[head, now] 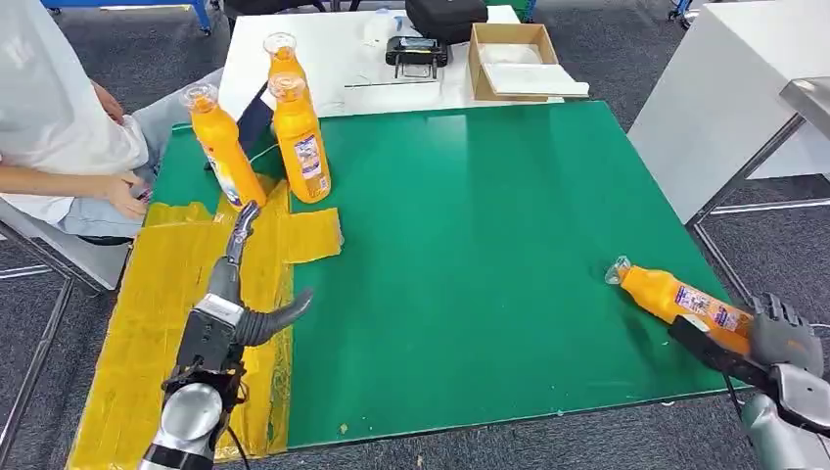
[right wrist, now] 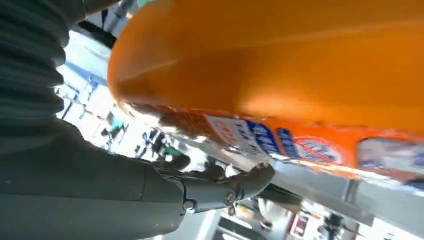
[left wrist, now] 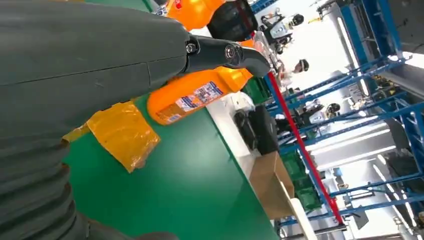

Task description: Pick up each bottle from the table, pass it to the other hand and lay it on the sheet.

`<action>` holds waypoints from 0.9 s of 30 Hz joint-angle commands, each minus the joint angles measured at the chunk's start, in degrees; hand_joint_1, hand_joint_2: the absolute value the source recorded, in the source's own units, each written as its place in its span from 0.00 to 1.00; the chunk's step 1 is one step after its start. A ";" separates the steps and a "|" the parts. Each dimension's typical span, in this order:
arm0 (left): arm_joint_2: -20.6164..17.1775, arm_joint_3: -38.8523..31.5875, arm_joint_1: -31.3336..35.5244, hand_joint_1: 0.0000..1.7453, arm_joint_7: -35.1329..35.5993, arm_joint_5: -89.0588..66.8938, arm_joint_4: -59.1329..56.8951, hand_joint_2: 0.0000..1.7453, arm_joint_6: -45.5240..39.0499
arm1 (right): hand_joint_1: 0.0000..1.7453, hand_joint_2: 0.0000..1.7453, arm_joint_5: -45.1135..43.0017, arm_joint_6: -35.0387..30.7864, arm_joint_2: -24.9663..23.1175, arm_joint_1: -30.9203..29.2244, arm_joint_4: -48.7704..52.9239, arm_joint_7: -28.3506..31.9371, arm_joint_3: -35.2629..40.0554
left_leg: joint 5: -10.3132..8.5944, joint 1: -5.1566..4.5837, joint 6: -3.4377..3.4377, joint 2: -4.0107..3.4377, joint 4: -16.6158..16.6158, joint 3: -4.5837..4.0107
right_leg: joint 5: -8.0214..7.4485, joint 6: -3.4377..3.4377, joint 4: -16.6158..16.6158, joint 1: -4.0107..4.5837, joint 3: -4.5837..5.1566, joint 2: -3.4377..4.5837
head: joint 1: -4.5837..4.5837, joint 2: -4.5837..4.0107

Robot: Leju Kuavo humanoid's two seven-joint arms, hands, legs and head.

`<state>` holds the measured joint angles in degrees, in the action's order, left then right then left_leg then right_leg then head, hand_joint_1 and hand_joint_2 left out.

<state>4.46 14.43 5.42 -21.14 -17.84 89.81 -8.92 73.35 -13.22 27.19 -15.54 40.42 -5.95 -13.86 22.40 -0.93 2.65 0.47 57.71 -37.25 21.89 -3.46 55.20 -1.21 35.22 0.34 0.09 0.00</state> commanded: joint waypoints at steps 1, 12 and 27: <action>-0.50 1.21 2.21 0.00 0.26 0.40 -3.92 1.00 0.10 | 0.00 1.00 -0.06 0.51 -1.33 -2.46 -6.50 0.24 -1.27 | 0.07 0.10 -0.15 -0.03 -0.01 0.19 | 0.03 0.12 -0.07 0.10 -0.21 -0.02 | 0.00 0.00; -0.83 1.98 3.08 0.00 0.08 1.16 -5.11 1.00 0.25 | 0.00 1.00 -4.90 5.17 -1.97 -3.68 -12.51 3.66 -4.96 | 0.09 0.14 -0.19 0.02 -0.02 0.31 | 0.06 0.16 -0.11 0.15 -0.35 -0.08 | 0.00 0.00; -1.31 2.47 3.44 0.00 -0.34 1.86 -5.71 1.00 -0.12 | 0.92 1.00 -6.93 8.86 -3.34 -3.92 -14.95 7.34 -4.23 | 0.05 0.19 -0.14 -0.17 -0.07 0.61 | 0.00 0.22 -0.30 0.20 -0.61 -0.04 | -0.02 0.00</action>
<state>4.44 15.65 6.75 -21.44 -16.15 87.56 -8.87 66.34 -5.86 27.41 -20.13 30.82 1.29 -18.12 22.39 -0.91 2.76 0.25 57.71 -36.85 21.81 -3.49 55.07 -1.18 34.90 0.40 0.07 0.00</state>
